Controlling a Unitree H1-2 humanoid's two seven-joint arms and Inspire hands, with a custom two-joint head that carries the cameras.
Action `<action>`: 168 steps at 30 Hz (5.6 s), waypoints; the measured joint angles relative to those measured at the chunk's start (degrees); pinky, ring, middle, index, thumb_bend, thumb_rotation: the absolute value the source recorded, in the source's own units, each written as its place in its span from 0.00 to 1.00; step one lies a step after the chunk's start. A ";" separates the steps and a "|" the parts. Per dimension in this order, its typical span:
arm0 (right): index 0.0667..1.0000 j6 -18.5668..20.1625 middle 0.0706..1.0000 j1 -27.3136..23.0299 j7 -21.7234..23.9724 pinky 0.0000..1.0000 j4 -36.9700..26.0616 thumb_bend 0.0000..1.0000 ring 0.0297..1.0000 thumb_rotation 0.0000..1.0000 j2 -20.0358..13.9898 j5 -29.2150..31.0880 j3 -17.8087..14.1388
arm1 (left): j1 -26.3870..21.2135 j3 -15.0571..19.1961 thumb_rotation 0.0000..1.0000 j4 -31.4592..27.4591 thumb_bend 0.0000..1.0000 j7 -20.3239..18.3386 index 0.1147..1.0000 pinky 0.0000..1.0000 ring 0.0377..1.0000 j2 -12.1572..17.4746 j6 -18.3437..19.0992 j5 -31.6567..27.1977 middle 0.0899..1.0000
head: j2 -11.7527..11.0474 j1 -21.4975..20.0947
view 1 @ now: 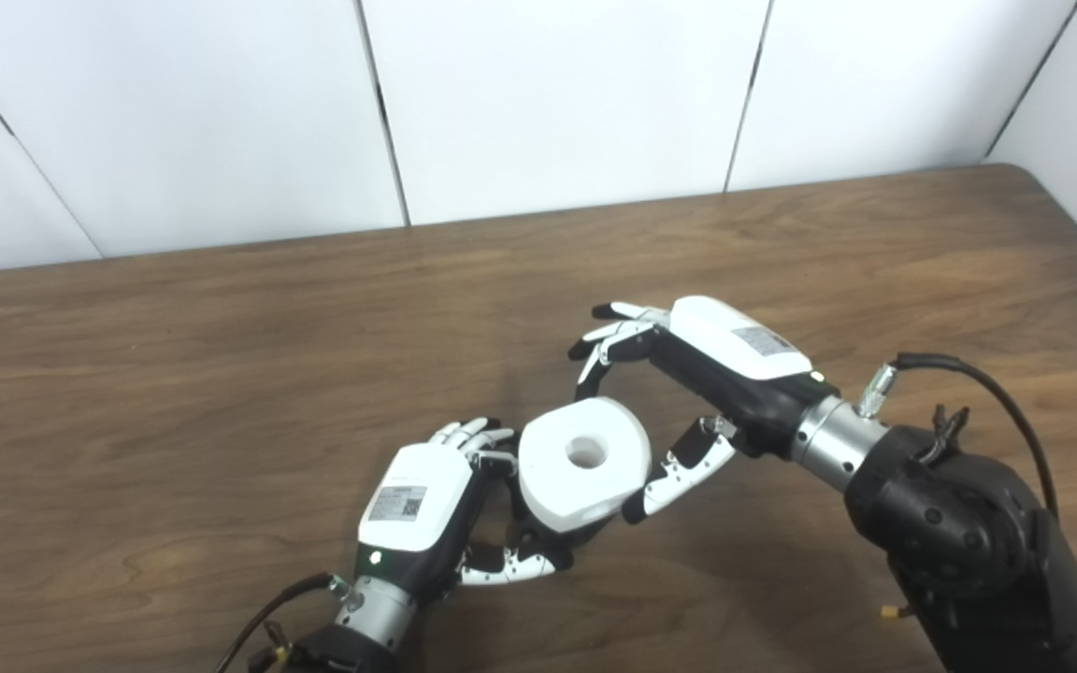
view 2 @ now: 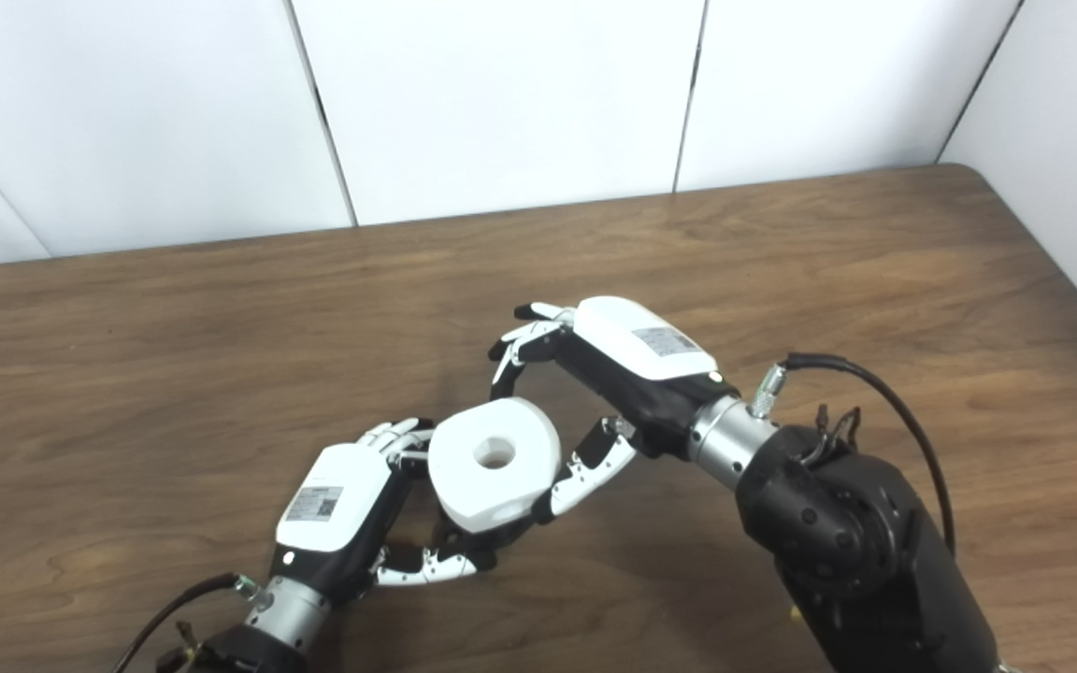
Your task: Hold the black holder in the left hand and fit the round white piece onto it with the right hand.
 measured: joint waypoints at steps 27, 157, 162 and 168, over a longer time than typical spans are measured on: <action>0.45 -2.27 0.80 1.44 -2.07 0.97 3.30 0.52 0.95 0.14 1.37 -0.23 1.10 | 0.02 0.01 0.05 -0.14 0.52 -0.23 0.43 0.89 0.88 -0.07 0.20 -0.01 0.79 | 0.70 -0.18; 0.92 -4.31 1.00 -2.91 11.08 1.00 3.46 1.00 1.00 0.66 -2.97 -6.67 1.23 | -0.70 -0.96 0.05 -0.04 0.52 -0.54 0.42 0.88 0.88 -0.86 2.09 1.01 0.79 | 1.67 0.88; 0.95 -3.80 1.00 -3.04 13.47 1.00 2.19 1.00 1.00 0.65 -3.54 -6.72 1.02 | -0.86 -1.00 0.05 0.09 0.52 -0.54 0.42 0.88 0.87 -0.83 2.08 0.98 0.78 | 1.58 0.88; 0.98 -1.38 1.00 -3.69 16.92 1.00 -0.40 1.00 1.00 0.66 -4.83 -6.63 -0.25 | -1.13 -0.96 0.05 0.42 0.52 -0.50 0.42 0.88 0.87 -0.68 1.97 0.60 0.79 | 1.23 1.14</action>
